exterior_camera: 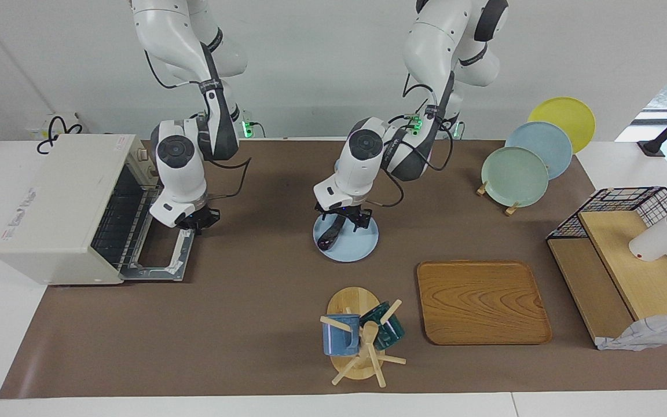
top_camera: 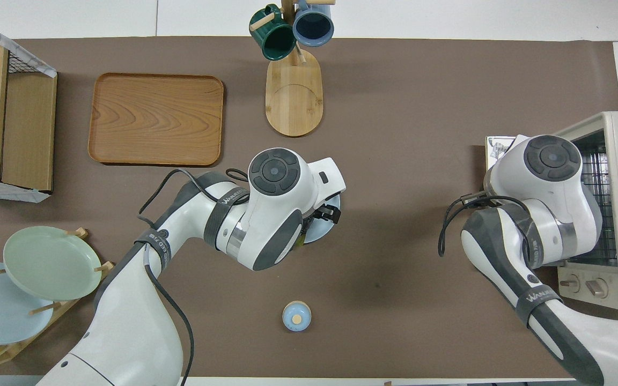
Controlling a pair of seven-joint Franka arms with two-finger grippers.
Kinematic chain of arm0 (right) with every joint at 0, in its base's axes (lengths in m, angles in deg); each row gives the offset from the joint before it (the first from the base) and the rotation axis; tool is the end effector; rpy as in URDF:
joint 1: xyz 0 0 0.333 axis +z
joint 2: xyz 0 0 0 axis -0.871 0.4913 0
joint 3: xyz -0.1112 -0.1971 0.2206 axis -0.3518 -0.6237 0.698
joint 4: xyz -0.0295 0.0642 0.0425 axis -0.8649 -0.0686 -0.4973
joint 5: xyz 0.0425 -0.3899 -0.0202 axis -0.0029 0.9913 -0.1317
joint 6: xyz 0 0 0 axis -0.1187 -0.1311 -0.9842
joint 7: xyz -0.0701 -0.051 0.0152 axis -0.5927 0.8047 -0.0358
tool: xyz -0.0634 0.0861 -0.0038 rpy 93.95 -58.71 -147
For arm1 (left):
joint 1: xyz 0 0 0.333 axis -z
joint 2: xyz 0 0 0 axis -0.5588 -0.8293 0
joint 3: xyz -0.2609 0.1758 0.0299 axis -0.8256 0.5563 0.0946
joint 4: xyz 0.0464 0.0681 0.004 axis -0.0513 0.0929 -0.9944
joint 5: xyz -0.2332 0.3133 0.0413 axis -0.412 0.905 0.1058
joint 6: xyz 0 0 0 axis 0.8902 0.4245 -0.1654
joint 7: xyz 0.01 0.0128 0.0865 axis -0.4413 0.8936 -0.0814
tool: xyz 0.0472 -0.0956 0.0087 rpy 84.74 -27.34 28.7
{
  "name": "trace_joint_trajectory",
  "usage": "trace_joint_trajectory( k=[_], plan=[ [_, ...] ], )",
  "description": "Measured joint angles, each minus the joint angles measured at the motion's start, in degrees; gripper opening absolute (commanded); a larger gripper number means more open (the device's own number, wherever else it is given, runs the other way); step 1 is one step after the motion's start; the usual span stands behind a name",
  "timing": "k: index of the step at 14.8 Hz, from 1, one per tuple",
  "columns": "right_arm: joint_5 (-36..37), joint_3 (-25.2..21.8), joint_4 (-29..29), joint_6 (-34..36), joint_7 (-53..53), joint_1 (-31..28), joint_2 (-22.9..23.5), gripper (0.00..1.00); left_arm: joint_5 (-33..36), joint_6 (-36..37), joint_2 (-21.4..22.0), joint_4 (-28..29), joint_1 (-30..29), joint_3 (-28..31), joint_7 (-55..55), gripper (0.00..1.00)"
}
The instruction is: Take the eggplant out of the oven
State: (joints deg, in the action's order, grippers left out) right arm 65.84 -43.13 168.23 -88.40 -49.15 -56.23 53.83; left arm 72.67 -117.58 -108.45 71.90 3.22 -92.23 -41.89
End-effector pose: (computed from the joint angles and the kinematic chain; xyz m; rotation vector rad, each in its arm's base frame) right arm 0.5427 0.0410 0.3260 2.9390 0.3476 -0.1594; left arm 0.4815 -0.4363 0.3185 2.9233 -0.6634 -0.0692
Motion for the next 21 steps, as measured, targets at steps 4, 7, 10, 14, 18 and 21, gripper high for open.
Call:
trace_joint_trajectory(
  k=[4,7,10,14,18,21],
  plan=[
    [-0.09,0.03,-7.33,11.02,-4.75,-1.02,-1.39,0.0,0.0,-1.21,-0.11,0.91,0.64,-0.03,0.0,0.99],
    [-0.5,0.07,-8.81,13.65,-8.98,-3.63,-3.86,0.0,0.0,-2.56,-0.15,2.0,1.25,-0.01,0.0,0.72],
    [-0.31,-0.05,-9.82,15.47,-12.79,-7.06,-6.47,0.0,0.0,-2.73,-0.16,2.19,1.32,0.16,0.0,0.22],
    [0.74,-0.94,-11.29,16.56,-17.36,-11.62,-7.76,0.0,0.0,-2.44,-0.15,1.88,0.71,0.83,-0.02,0.0],
    [-1.73,-1.0,-17.99,28.62,-17.55,-11.91,-7.66,0.11,0.0,2.07,0.61,-0.85,-3.11,1.12,-0.71,0.0],
    [-4.46,-0.46,-25.12,35.43,-17.55,-11.39,-7.77,0.58,0.0,8.69,3.02,-5.06,-7.8,1.38,-0.82,0.0]
  ],
)
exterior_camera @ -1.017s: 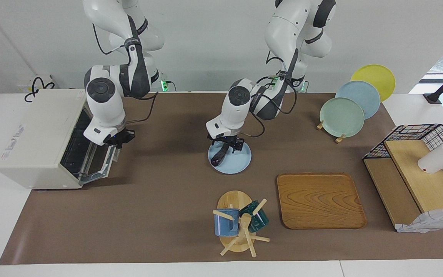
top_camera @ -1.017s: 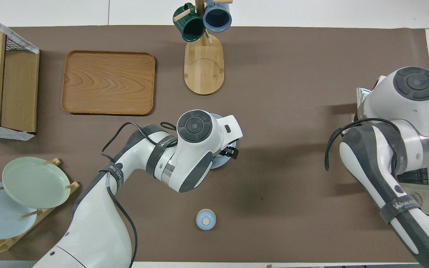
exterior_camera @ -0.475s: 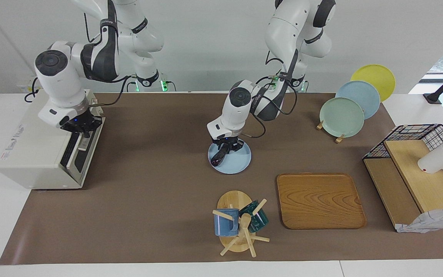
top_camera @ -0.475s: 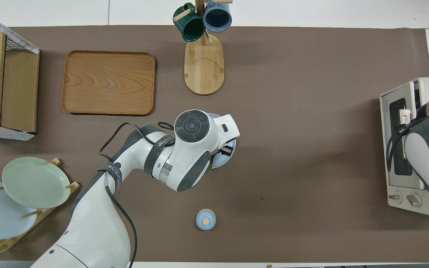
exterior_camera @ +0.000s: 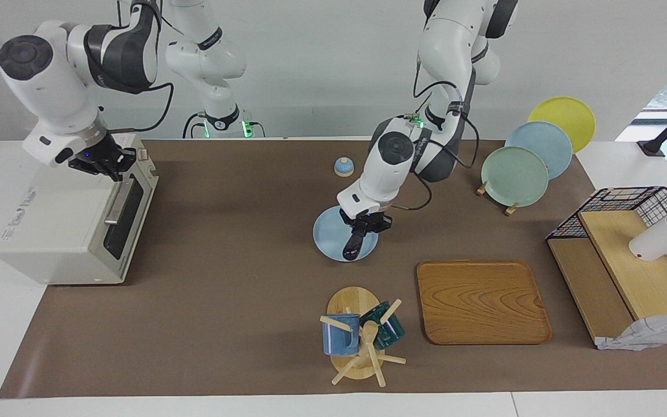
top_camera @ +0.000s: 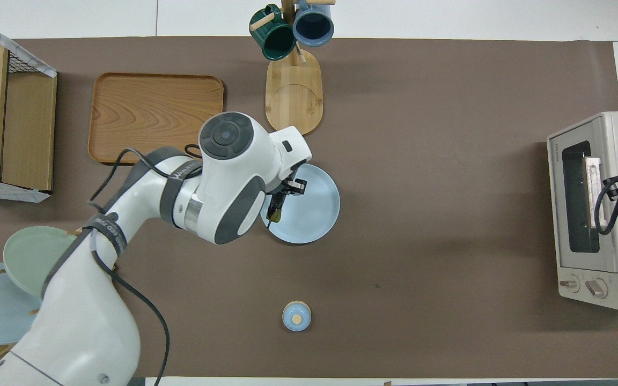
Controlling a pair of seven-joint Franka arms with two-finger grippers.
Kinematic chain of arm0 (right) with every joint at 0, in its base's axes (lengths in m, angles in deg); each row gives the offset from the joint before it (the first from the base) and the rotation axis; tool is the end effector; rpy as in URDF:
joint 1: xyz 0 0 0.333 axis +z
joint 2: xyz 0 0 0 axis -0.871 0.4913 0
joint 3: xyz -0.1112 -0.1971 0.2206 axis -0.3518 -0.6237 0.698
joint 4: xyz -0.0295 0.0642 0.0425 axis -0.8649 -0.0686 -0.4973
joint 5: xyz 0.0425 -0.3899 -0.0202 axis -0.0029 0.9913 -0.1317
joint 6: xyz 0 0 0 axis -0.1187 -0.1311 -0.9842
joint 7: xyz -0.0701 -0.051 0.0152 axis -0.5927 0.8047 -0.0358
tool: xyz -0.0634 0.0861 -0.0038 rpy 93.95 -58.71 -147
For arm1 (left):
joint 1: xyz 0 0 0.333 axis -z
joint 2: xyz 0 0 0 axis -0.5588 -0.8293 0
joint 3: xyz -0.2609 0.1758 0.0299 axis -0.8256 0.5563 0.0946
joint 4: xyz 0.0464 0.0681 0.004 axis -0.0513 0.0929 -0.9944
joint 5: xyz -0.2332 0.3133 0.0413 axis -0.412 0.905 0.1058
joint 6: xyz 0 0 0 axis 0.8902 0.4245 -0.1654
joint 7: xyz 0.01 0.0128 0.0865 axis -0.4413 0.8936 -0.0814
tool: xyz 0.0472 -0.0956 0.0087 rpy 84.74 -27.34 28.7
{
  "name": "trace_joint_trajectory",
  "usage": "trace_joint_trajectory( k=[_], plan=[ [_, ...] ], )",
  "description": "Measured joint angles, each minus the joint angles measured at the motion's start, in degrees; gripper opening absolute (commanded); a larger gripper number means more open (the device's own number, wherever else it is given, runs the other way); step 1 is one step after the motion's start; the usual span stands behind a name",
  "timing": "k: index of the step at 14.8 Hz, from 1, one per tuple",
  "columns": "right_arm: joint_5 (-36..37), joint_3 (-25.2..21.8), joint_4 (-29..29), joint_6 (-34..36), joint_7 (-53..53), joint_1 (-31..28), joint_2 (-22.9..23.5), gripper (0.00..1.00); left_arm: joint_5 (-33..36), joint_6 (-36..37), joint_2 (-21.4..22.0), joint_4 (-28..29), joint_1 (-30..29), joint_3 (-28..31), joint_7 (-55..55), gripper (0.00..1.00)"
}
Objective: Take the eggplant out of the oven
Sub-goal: 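Carry the eggplant with the left gripper onto the wooden tray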
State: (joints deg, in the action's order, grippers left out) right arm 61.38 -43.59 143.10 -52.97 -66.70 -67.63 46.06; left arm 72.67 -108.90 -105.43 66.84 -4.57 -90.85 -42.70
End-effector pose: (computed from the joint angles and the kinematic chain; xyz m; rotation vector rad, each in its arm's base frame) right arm 0.5408 -0.0789 0.5543 3.0047 0.3113 -0.2828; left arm 0.5472 -0.3596 0.3793 2.9606 -0.4800 -0.0646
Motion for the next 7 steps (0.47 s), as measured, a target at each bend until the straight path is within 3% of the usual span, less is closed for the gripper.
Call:
trace_joint_trajectory(
  k=[1,3,7],
  plan=[
    [-1.0,0.24,-1.2,1.24,0.0,0.06,0.0,1.0,0.0,3.21,0.85,-1.54,-1.84,0.24,0.0,0.0],
    [-2.94,0.45,-1.94,1.88,0.01,0.06,0.06,1.0,0.03,7.94,1.61,-4.12,-6.52,0.62,-0.07,0.0],
    [-3.64,0.48,-2.26,1.84,3.59,0.04,0.42,1.0,0.03,8.28,1.06,-4.77,-15.42,0.78,-0.82,0.0]
  ],
)
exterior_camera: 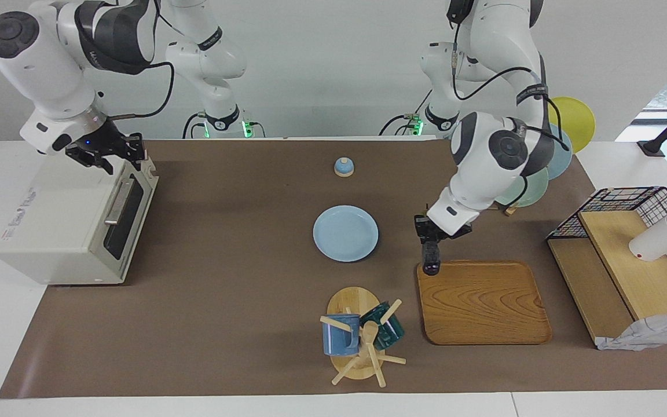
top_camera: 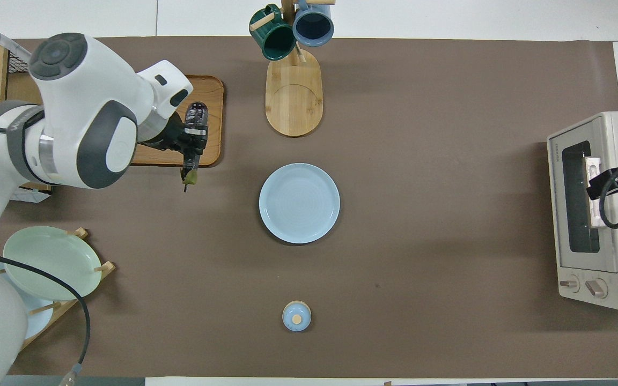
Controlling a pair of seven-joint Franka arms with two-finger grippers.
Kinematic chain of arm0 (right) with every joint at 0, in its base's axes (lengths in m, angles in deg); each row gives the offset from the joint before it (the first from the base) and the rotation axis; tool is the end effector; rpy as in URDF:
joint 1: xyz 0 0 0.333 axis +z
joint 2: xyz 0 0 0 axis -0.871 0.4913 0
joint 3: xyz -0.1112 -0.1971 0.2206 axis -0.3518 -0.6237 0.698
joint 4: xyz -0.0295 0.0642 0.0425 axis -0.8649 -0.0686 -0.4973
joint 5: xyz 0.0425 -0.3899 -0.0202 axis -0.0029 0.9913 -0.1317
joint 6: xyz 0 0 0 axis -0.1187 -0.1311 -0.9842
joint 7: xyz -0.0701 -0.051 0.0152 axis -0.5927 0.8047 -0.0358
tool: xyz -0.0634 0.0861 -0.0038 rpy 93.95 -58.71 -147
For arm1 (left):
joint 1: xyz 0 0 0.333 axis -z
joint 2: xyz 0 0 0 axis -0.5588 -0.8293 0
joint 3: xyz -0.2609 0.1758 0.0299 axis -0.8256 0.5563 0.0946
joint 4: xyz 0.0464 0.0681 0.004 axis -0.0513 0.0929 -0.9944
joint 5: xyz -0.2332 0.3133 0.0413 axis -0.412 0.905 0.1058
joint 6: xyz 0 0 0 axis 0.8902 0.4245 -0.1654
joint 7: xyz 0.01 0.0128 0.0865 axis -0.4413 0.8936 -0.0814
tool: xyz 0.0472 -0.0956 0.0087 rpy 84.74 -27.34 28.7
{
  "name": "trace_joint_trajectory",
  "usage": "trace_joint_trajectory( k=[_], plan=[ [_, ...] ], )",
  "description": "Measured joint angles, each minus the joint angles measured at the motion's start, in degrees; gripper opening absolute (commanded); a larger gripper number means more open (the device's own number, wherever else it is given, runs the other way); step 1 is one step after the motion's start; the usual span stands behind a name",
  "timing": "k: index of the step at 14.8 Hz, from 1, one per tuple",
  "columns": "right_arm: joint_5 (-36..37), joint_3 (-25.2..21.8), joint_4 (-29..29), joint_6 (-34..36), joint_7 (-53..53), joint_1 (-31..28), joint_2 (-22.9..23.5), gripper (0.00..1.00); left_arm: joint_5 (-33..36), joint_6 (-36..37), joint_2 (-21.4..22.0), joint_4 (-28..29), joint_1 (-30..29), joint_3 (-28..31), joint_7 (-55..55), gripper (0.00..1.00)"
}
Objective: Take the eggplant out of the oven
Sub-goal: 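Carry the eggplant with the left gripper onto the wooden tray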
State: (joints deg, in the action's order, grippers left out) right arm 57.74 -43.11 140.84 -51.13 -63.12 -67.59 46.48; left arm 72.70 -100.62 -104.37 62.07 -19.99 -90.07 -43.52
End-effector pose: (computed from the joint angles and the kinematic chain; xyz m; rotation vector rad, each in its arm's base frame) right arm 0.5434 -0.0676 0.5655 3.0702 0.2245 -0.2646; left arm 0.6251 -0.1955 0.4178 2.9999 -0.1061 -0.0955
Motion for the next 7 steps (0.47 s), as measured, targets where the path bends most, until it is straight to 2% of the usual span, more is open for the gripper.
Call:
trace_joint_trajectory(
  k=[4,7],
  plan=[
    [-0.13,1.61,-0.14,0.04,2.71,0.1,0.0,1.0,0.0,-3.41,-2.35,-0.06,-4.13,-0.03,-0.19,0.0],
    [-0.13,1.43,-0.14,0.19,3.83,1.58,0.0,1.0,0.58,-6.16,-7.33,-3.03,-6.32,-0.01,-0.19,0.0]
  ],
)
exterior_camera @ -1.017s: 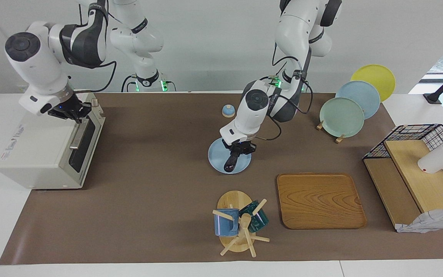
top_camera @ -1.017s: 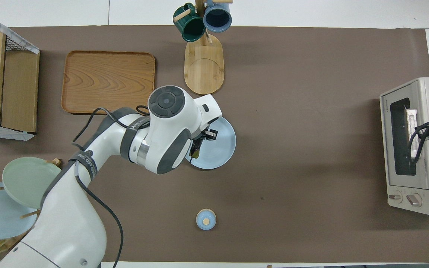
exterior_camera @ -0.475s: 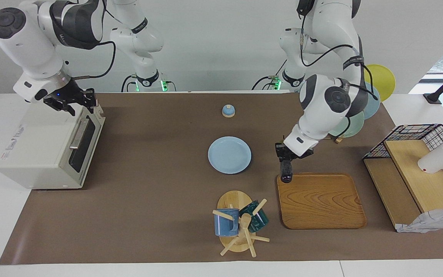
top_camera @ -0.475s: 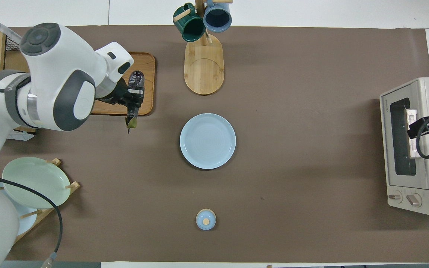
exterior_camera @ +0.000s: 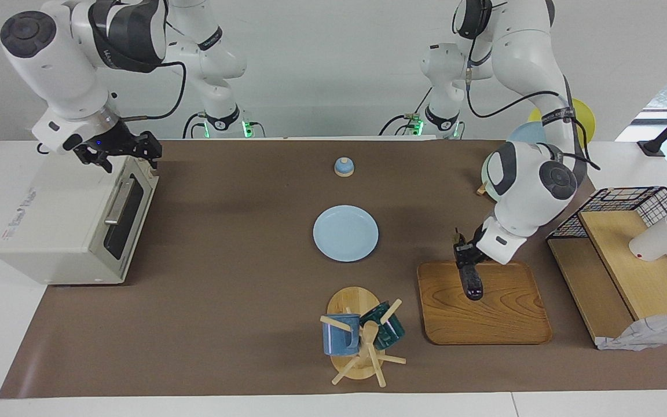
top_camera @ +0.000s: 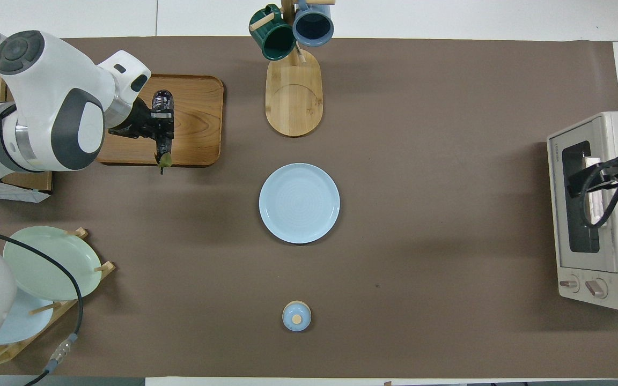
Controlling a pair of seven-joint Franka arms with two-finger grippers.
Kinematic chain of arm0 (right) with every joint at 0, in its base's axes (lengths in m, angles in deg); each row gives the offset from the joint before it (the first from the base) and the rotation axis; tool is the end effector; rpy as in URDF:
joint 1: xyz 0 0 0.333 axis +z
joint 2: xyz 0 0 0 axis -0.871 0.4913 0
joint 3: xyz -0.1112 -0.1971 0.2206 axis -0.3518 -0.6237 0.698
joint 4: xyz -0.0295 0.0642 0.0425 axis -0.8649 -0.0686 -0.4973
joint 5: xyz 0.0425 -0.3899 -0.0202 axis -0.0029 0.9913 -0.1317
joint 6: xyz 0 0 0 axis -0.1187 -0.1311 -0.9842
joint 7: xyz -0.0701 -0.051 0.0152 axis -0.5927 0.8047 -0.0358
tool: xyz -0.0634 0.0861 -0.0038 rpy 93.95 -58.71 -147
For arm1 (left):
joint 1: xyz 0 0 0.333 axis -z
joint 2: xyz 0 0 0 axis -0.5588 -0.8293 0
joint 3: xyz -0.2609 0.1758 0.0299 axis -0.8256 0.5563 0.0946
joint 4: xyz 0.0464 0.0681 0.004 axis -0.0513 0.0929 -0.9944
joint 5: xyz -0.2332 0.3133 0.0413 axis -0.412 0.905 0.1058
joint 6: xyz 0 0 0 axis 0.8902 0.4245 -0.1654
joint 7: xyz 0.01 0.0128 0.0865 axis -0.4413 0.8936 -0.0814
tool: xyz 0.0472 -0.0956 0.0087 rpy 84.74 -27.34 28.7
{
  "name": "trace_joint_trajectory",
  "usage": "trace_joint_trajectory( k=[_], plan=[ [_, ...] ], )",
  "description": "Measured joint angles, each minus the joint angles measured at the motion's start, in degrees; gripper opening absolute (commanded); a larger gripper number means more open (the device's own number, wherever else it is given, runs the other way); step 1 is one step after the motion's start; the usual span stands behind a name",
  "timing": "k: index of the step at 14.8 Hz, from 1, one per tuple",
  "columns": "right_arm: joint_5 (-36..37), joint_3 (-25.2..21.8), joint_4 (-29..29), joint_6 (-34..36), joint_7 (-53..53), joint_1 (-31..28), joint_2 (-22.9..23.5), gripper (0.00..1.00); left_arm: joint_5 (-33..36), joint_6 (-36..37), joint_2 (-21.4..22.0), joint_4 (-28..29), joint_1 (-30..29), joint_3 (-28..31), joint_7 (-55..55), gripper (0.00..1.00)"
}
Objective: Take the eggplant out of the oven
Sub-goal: 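Carry the eggplant with the left gripper onto the wooden tray, then release the eggplant on the wooden tray with the left gripper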
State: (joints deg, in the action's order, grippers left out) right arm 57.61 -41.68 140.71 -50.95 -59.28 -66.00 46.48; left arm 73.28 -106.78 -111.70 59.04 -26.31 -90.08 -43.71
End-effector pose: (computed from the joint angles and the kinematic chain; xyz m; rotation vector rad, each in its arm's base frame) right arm 0.5460 -0.0387 0.5663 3.0647 0.2016 -0.2596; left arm 0.6725 -0.1275 0.3661 3.0019 0.0691 -0.0332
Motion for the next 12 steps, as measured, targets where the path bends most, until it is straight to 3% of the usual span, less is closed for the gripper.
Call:
trace_joint_trajectory(
  k=[4,7,8,9,12],
  plan=[
    [0.0,-1.94,0.0,0.04,2.25,3.25,-0.13,1.0,1.65,-6.78,-5.31,-2.2,-2.49,-0.05,-0.11,0.0],
    [0.0,-3.59,0.0,0.04,3.06,3.83,-0.57,1.0,1.71,-7.35,-5.83,-2.21,-3.09,-0.08,-0.58,0.0],
    [0.0,-3.81,0.0,0.02,3.53,3.83,-0.68,1.0,1.73,-7.4,-5.84,-2.21,-3.09,-0.18,-0.62,0.05],
    [0.0,-3.83,0.0,-0.01,3.84,3.84,-0.74,1.0,1.75,-7.42,-5.84,-2.21,-3.08,-0.32,-0.75,0.99],
    [-0.01,-3.85,0.02,-0.18,4.35,3.86,-0.75,1.0,3.38,-7.26,-5.82,-2.36,-3.04,-0.47,-2.73,1.0]
  ],
)
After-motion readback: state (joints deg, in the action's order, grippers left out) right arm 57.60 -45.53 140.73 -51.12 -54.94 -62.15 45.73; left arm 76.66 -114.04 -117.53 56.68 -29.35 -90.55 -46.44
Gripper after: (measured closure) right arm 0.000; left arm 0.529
